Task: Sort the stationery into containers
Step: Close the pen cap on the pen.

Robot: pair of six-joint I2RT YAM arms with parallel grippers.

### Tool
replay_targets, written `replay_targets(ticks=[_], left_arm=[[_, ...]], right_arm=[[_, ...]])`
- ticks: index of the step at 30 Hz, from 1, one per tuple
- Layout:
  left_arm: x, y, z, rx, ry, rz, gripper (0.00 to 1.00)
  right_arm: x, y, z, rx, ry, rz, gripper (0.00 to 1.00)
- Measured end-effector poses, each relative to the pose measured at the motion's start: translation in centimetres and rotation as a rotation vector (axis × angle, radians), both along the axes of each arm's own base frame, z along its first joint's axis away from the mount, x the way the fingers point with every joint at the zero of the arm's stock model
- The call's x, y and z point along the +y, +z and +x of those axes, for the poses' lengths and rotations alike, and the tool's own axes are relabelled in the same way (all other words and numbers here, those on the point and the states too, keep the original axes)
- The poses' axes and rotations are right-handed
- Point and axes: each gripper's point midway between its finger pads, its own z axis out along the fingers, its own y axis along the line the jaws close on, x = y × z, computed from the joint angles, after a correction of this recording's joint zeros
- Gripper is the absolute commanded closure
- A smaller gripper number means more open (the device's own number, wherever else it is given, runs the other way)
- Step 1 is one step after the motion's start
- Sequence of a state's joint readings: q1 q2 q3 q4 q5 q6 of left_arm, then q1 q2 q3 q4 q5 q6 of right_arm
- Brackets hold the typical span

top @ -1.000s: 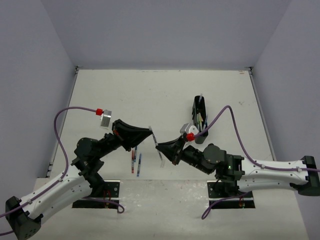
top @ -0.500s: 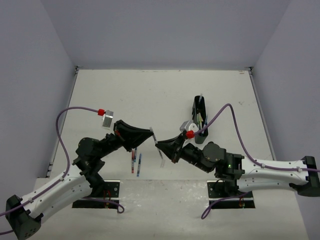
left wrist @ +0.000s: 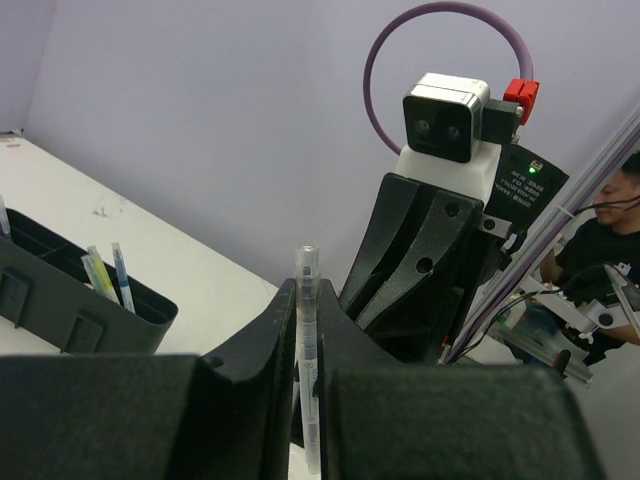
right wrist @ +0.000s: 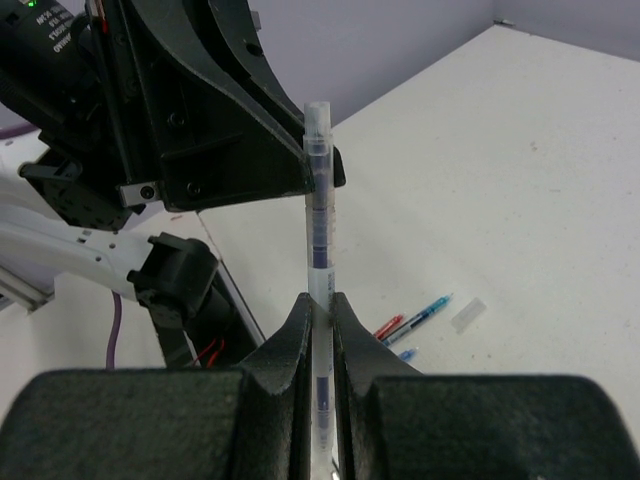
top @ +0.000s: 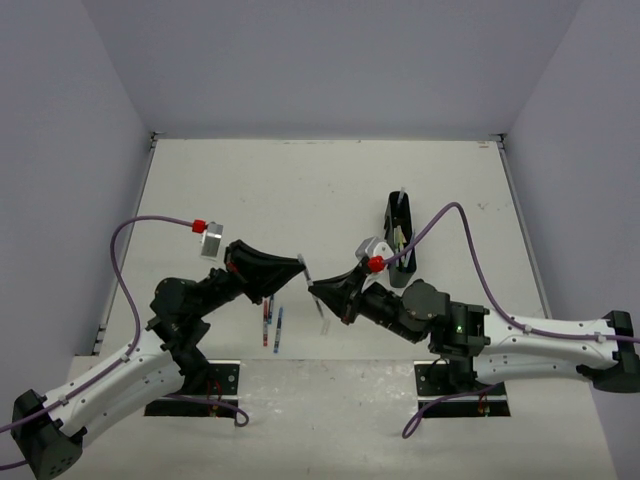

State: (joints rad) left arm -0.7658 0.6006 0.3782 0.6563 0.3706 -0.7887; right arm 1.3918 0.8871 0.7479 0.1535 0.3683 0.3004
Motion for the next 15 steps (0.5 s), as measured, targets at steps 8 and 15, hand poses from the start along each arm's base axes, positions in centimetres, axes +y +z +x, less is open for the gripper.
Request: replay_targets(ticks=[8, 15], left_arm=[[-0.2, -0.5, -0.3, -0.007, -0.018, 0.026, 0.96], [0.2, -0.2, -0.7, -0.025, -0.017, 0.02, 1.0]], right_arm=[[1.0, 0.5, -0.1, -0.014, 0.032, 0.022, 1.0], [1.2, 0.8, -0.3, -0.018, 0.044, 0.035, 0.92]])
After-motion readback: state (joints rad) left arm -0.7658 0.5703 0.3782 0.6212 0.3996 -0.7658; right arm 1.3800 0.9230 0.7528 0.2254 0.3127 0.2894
